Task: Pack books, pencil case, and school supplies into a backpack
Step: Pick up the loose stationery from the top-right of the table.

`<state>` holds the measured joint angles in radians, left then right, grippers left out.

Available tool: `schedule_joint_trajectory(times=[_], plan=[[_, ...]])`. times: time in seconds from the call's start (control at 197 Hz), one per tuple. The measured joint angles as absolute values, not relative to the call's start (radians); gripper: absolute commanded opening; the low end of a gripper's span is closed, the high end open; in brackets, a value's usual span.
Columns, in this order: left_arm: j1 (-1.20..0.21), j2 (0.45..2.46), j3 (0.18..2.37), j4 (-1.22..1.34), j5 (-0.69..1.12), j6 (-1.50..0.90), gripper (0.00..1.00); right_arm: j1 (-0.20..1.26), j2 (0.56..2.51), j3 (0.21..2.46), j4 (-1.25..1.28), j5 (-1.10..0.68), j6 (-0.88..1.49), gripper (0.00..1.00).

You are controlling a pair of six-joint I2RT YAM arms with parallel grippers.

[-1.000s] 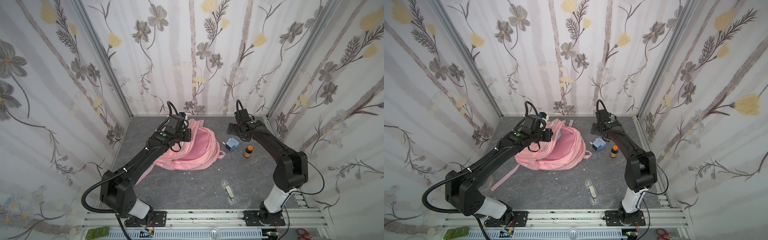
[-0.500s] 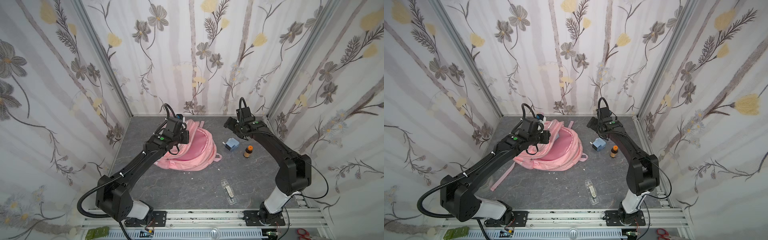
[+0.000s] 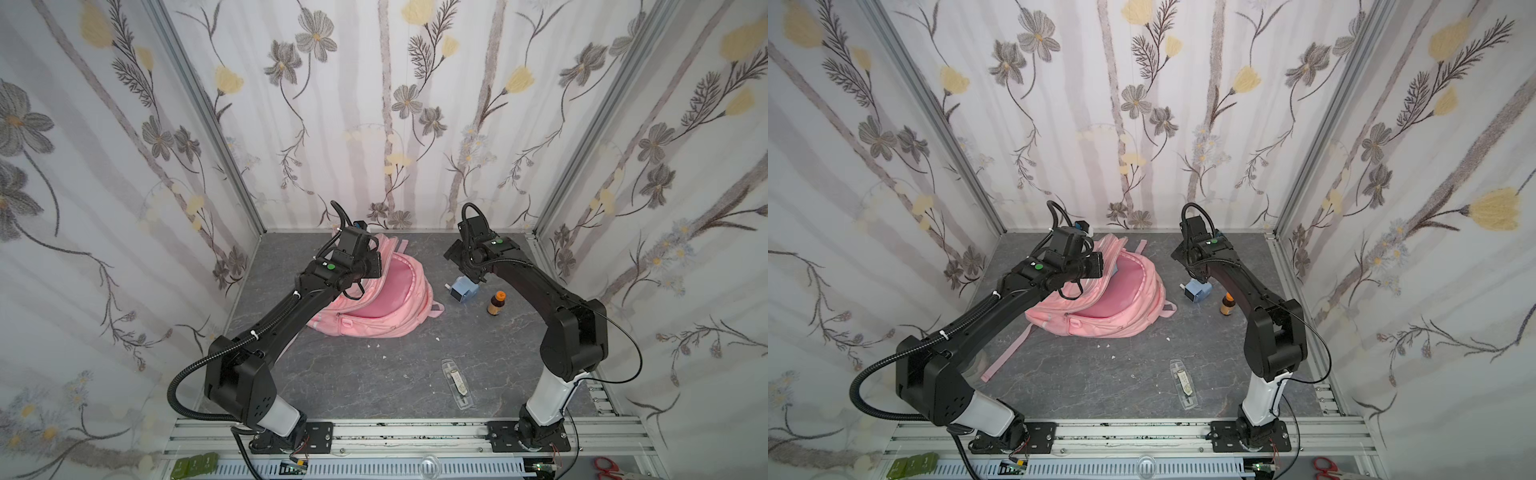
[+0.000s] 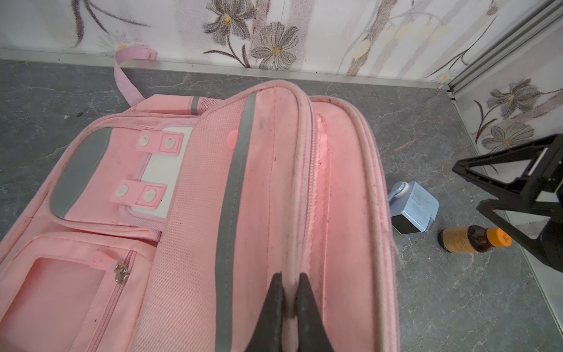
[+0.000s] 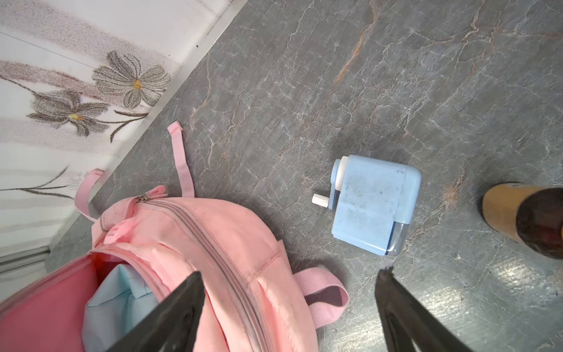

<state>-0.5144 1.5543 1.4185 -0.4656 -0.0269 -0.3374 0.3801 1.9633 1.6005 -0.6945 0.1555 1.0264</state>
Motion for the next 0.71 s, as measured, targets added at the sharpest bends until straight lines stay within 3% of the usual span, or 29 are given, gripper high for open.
schedule_joint_trajectory(times=[0.331, 0.712], plan=[[-0.518, 1.612, 1.549, -0.583, -0.127, -0.331, 0.0, 0.392, 2.019, 1.636, -0.749, 0.194, 0.913, 0.84], [-0.528, 1.647, 1.598, -0.647, -0.071, -0.295, 0.0, 0.379, 2.104, 1.709, -0.793, 0.212, 0.98, 0.78]])
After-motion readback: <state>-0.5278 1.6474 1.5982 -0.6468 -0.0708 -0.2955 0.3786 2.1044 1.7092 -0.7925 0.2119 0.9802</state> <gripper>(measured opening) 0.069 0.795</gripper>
